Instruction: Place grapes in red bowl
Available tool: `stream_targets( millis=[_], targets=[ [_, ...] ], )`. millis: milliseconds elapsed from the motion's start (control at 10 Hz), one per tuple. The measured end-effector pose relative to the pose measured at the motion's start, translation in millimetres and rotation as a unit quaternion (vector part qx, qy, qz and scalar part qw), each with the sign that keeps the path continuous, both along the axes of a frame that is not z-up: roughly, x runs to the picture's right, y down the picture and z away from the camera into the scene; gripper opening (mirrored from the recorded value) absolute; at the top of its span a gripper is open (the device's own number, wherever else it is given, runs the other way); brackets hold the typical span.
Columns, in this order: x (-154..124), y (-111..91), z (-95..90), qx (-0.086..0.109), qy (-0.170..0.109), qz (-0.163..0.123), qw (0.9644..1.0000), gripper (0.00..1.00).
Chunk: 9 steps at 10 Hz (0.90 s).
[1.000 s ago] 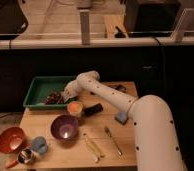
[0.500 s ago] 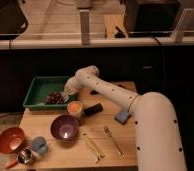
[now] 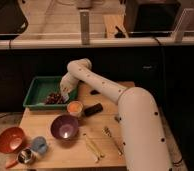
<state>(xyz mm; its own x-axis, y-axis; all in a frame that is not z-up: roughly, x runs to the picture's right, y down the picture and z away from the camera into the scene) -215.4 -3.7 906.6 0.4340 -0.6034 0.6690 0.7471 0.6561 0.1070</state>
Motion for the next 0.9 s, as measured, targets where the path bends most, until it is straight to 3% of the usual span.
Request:
stream_targets(
  millis=[400, 900],
  targets=[
    [-33, -4, -4.1, -0.007, 0.01, -0.052, 0.9986, 0.8],
    [-82, 0, 14.3, -0.027, 0.029, -0.094, 0.9948, 0.8]
  ],
)
